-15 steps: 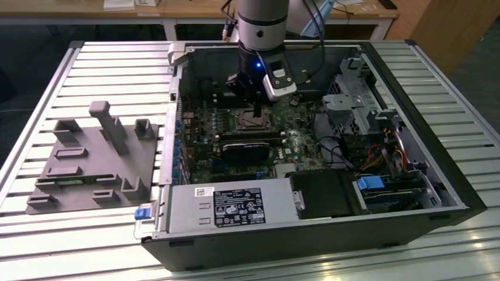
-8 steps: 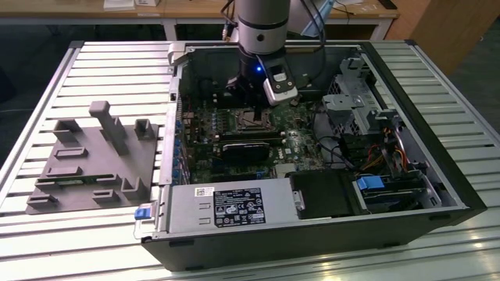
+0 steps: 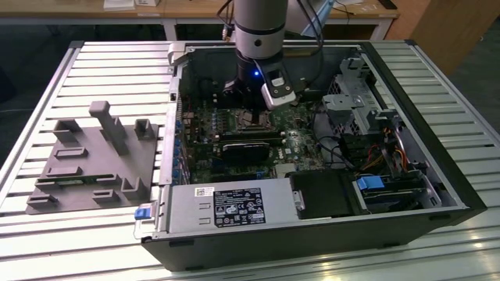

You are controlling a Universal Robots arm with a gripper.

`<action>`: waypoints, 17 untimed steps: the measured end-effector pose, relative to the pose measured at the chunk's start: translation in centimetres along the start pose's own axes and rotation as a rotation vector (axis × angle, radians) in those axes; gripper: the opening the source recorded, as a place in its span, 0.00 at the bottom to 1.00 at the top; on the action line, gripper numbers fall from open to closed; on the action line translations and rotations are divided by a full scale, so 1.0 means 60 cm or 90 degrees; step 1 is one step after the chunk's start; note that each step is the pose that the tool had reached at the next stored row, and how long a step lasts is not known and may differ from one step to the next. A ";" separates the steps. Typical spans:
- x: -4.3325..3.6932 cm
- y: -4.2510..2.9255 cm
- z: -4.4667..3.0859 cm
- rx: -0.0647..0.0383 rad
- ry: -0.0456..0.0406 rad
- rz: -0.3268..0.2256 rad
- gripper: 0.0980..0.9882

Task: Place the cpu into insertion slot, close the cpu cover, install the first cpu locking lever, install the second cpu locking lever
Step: 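Install the second cpu locking lever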

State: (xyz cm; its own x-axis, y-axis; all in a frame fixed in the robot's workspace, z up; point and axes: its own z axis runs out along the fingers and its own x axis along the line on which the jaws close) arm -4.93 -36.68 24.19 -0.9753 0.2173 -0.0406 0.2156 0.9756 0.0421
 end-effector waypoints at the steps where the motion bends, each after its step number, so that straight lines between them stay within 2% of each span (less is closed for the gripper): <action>1: 0.001 -0.001 0.001 -0.002 0.0005 -0.003 0.00; 10: 0.018 -0.011 0.013 -0.017 0.0042 -0.014 0.00; 17: 0.019 -0.012 0.014 -0.019 0.0046 -0.014 0.00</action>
State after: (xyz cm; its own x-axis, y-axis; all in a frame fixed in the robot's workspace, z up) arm -6.17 -37.11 23.25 -0.9802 0.1951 -0.0346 0.1923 0.9788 0.0706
